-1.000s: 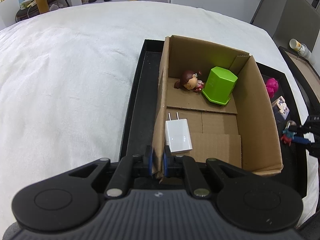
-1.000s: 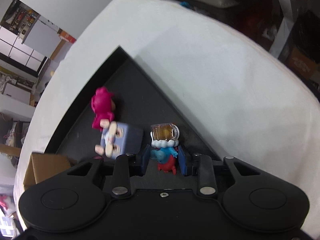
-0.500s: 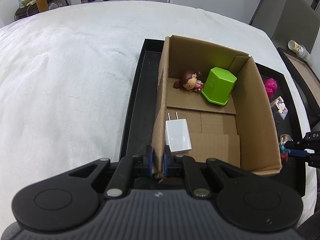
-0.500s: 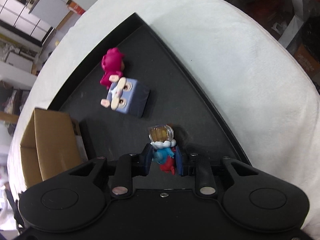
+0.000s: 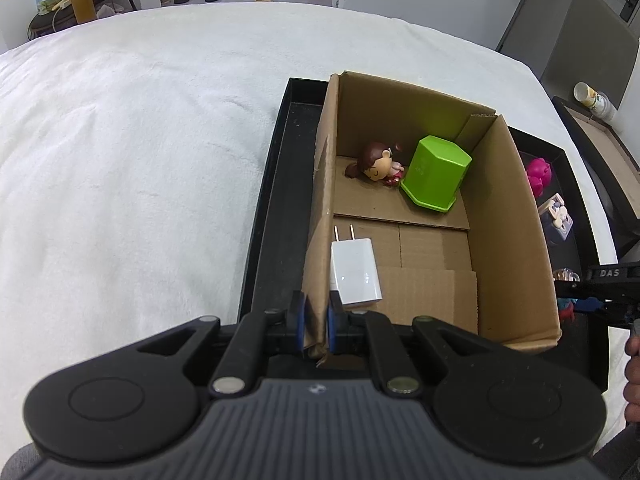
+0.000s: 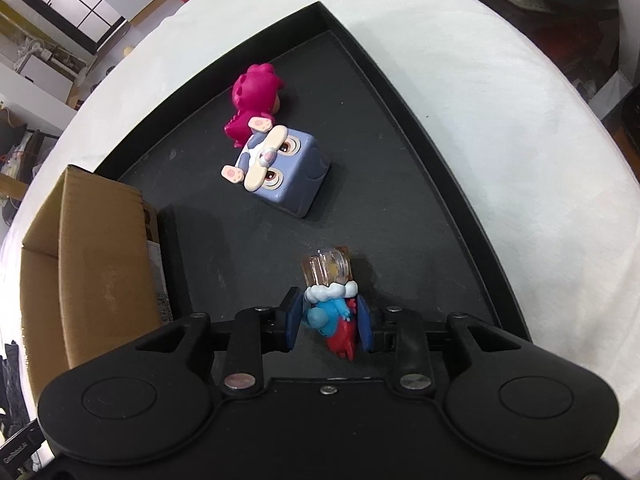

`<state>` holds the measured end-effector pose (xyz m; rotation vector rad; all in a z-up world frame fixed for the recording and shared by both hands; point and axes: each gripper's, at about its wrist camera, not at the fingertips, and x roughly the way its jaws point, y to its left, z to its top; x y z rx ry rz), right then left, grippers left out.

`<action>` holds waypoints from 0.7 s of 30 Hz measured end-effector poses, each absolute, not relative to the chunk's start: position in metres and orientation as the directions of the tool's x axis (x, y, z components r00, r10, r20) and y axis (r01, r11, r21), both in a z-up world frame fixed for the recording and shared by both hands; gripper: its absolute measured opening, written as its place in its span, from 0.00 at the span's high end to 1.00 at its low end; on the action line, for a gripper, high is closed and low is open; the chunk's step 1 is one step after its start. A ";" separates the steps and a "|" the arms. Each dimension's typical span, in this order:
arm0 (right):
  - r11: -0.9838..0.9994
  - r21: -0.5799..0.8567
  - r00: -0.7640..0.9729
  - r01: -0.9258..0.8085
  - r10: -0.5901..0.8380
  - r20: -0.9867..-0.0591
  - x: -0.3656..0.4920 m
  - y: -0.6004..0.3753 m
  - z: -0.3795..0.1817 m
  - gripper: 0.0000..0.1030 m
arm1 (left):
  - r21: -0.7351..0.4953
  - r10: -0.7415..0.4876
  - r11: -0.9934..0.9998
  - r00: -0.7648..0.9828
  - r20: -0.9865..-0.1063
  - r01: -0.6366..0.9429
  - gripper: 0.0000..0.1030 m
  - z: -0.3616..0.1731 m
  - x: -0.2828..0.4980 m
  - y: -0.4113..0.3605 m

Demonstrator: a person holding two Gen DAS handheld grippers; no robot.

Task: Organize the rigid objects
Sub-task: 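Lift the blue figure with the right gripper and carry it toward the box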

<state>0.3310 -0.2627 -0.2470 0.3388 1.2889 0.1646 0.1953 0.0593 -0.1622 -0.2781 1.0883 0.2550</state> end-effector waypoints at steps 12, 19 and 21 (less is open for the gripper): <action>0.967 0.251 0.273 0.035 0.232 -0.934 0.327 -0.260 -0.240 0.72 | -0.115 0.053 0.932 0.442 -0.895 -0.345 0.90 -0.163 0.196 0.062; 0.962 0.267 0.296 0.047 0.242 -0.924 0.324 -0.268 -0.225 0.72 | -0.116 0.053 0.931 0.443 -0.895 -0.345 0.90 -0.163 0.195 0.062; 0.962 0.271 0.302 0.043 0.246 -0.921 0.323 -0.266 -0.219 0.72 | -0.117 0.052 0.931 0.443 -0.895 -0.345 0.90 -0.163 0.195 0.062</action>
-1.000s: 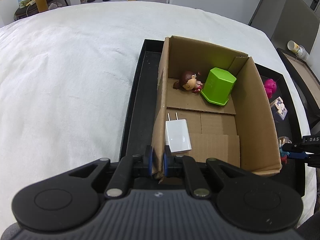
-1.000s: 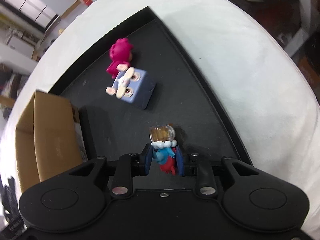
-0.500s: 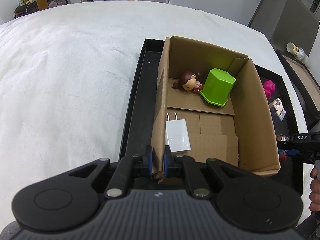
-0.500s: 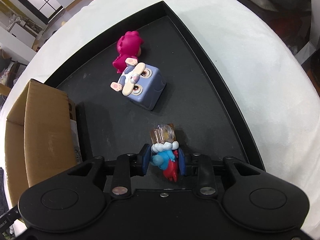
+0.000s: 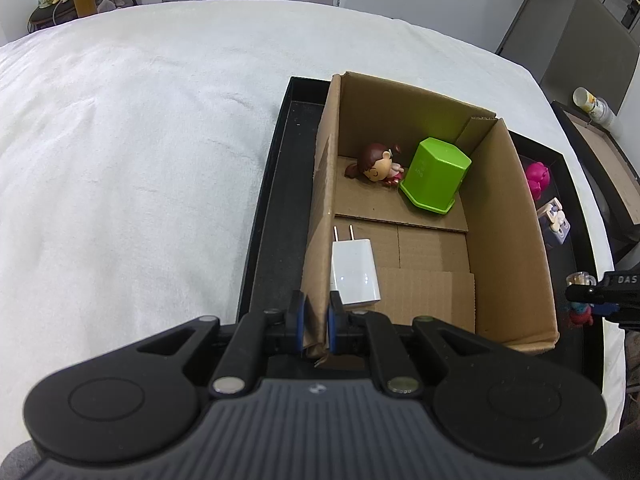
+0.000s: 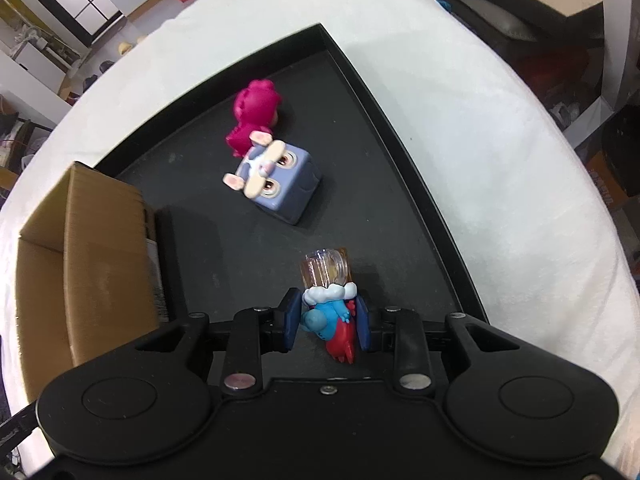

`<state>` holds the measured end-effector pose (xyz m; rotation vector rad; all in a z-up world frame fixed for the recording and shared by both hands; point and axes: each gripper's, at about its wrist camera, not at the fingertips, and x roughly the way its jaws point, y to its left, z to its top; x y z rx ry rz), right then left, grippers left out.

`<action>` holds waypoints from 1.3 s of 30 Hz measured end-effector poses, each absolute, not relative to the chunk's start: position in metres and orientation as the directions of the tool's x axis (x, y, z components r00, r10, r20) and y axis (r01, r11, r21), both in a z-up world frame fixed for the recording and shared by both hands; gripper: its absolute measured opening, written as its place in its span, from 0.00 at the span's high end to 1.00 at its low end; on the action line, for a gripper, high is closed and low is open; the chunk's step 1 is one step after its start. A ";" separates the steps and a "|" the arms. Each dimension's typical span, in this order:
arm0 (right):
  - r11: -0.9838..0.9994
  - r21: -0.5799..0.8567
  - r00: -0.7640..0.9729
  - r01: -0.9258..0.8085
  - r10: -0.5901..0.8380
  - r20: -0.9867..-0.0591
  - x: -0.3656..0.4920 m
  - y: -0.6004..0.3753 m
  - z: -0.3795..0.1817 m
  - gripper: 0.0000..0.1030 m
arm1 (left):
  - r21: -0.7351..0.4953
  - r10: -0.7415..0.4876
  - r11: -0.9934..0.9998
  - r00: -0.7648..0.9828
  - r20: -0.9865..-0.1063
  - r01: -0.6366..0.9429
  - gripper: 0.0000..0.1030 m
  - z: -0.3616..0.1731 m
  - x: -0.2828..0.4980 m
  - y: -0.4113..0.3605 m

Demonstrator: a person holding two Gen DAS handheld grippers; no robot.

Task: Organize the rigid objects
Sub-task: 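Lift the blue figure with the right gripper and carry it toward the box, then lower the blue figure into the box with the right gripper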

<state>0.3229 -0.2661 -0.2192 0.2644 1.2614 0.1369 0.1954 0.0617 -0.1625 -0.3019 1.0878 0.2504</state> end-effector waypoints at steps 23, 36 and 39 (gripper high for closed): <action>0.952 0.302 0.361 -0.052 0.300 -0.883 0.317 -0.232 -0.160 0.72 | -0.133 0.041 0.928 0.451 -0.891 -0.347 0.90 -0.162 0.194 0.064; 0.944 0.296 0.398 -0.146 0.330 -0.856 0.317 -0.186 -0.128 0.72 | -0.173 0.008 0.922 0.464 -0.886 -0.345 0.89 -0.164 0.192 0.071; 0.938 0.306 0.399 -0.163 0.346 -0.849 0.316 -0.175 -0.124 0.72 | -0.181 0.000 0.922 0.467 -0.884 -0.342 0.89 -0.164 0.191 0.071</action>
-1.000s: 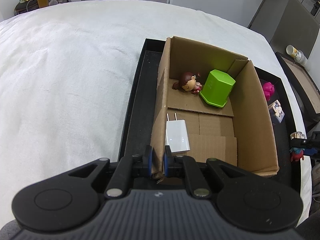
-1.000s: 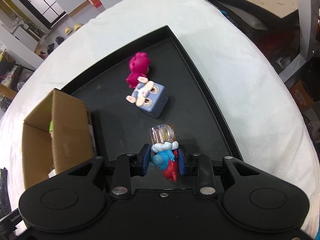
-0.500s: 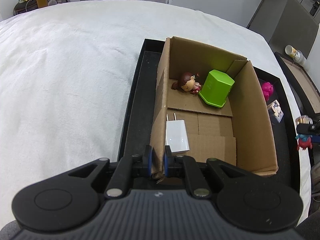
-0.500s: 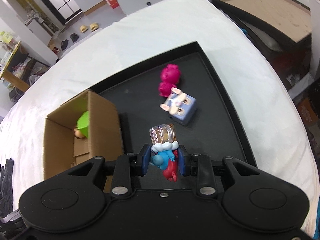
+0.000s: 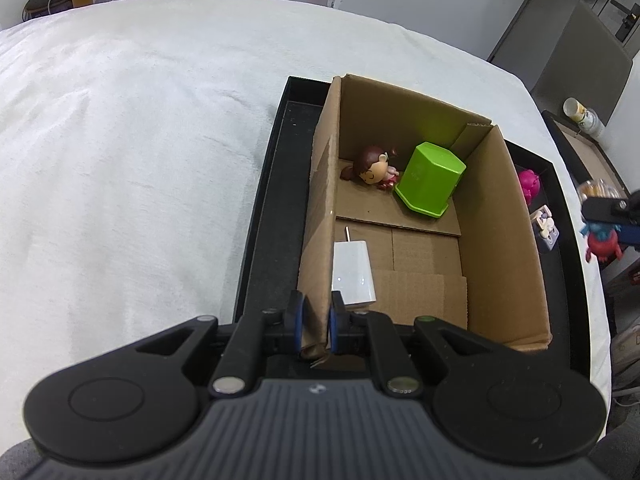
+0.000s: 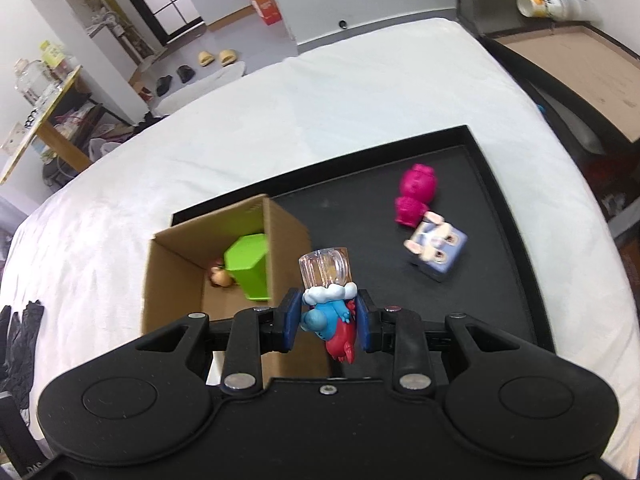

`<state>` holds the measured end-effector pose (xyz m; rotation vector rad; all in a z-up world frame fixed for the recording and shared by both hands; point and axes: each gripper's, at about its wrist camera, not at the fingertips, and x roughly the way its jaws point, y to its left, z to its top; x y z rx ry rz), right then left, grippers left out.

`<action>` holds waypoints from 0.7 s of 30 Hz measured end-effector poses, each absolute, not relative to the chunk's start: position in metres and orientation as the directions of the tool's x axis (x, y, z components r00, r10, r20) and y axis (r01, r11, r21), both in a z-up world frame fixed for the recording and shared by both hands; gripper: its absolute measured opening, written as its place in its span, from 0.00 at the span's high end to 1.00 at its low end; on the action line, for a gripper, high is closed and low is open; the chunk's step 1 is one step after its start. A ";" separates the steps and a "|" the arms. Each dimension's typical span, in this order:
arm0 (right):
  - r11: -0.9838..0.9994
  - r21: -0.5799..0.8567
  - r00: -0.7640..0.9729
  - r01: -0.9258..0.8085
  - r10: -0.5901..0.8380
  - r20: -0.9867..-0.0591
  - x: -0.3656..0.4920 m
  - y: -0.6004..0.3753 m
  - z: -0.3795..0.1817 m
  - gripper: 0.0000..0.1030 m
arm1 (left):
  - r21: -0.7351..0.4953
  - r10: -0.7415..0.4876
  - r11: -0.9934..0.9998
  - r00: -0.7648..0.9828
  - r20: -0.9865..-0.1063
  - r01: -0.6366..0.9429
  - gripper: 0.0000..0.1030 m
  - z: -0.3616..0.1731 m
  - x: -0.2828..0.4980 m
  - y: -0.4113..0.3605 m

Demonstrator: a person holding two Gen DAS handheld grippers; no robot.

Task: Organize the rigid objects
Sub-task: 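Lower the blue figure into the box with the right gripper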

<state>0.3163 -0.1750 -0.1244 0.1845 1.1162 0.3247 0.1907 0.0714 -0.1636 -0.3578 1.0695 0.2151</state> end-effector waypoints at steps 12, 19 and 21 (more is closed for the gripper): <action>0.914 0.310 0.380 -0.262 0.393 -0.838 0.311 -0.128 -0.114 0.72 | -0.206 -0.020 0.919 0.481 -0.876 -0.337 0.88 -0.165 0.189 0.074; 0.906 0.285 0.340 -0.313 0.388 -0.857 0.309 -0.101 -0.125 0.72 | -0.229 -0.037 0.913 0.488 -0.872 -0.339 0.88 -0.165 0.188 0.079; 0.905 0.280 0.328 -0.319 0.383 -0.864 0.309 -0.093 -0.130 0.72 | -0.233 -0.045 0.913 0.487 -0.872 -0.334 0.88 -0.165 0.189 0.079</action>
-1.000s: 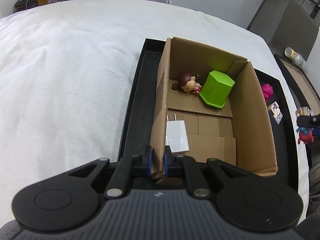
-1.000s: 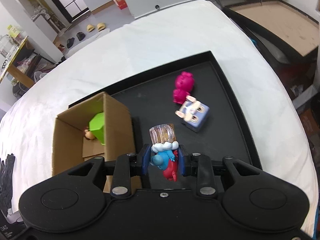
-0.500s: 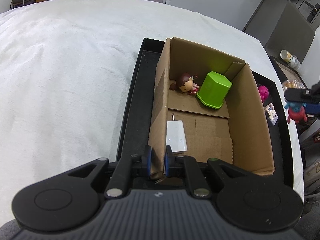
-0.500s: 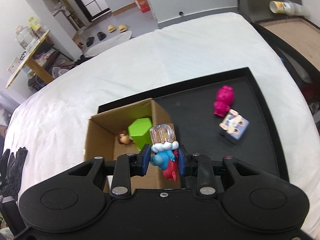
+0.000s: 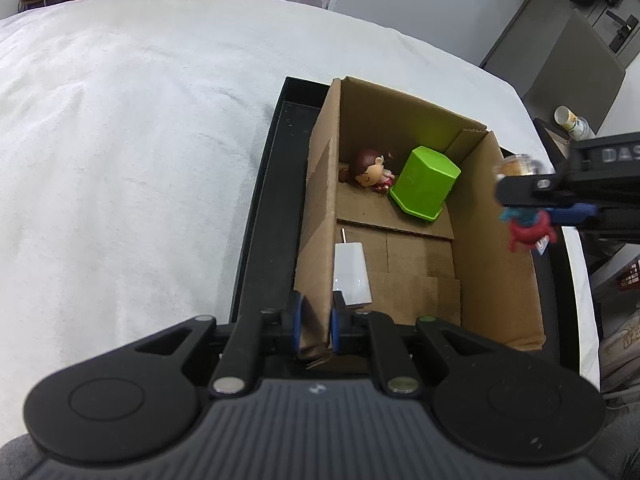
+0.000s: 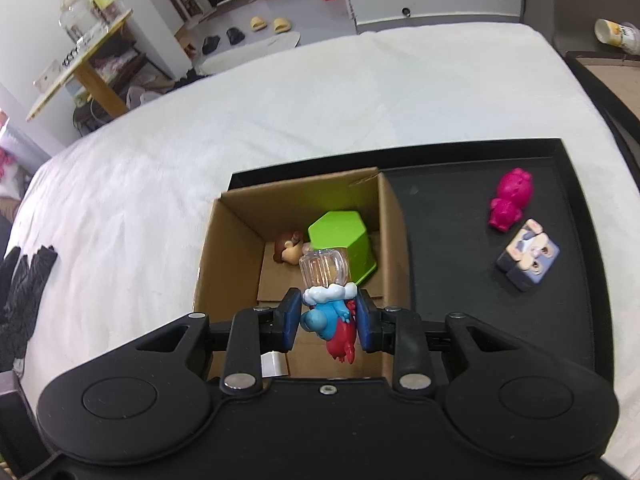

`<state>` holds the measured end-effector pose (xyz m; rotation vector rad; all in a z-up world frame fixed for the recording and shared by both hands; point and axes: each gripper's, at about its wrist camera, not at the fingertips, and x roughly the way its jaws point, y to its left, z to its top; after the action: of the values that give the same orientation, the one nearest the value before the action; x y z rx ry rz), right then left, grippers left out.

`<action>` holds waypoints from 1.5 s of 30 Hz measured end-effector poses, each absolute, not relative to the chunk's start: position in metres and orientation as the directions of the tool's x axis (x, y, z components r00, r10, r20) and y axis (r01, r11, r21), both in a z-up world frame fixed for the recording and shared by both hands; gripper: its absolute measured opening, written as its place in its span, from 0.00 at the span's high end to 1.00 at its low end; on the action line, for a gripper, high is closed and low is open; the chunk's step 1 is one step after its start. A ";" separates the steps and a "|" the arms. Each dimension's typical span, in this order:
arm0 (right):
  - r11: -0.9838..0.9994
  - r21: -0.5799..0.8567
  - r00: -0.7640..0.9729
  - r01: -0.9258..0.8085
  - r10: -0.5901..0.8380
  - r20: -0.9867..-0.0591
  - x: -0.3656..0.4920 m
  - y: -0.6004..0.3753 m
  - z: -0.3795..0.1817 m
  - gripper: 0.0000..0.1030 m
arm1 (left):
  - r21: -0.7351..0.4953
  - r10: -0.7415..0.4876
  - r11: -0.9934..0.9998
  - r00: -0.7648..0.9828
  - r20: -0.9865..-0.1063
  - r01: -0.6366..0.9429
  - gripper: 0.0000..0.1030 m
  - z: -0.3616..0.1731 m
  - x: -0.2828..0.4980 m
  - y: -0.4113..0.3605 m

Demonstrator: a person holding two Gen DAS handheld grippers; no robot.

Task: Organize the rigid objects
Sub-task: 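Lower the blue figure into the box with the right gripper, then open the right gripper to release the blue figure and withdraw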

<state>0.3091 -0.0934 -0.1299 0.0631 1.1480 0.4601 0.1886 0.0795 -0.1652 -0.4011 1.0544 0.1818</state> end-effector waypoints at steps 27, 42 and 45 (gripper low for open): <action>0.890 0.272 0.214 -0.365 0.365 -0.906 0.317 -0.043 -0.167 0.85 | -0.280 -0.096 0.906 0.491 -0.866 -0.317 0.86 -0.170 0.191 0.089; 0.886 0.315 0.216 -0.340 0.400 -0.891 0.307 -0.079 -0.144 0.56 | -0.259 -0.078 0.911 0.485 -0.871 -0.319 0.86 -0.170 0.193 0.085; 0.884 0.321 0.234 -0.339 0.410 -0.881 0.306 -0.087 -0.137 0.49 | -0.257 -0.073 0.910 0.482 -0.873 -0.326 0.86 -0.169 0.193 0.084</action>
<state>0.3058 -0.0871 -0.1366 0.0673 1.2314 0.5141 0.1932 0.0839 -0.1691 -0.4204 1.0644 0.1598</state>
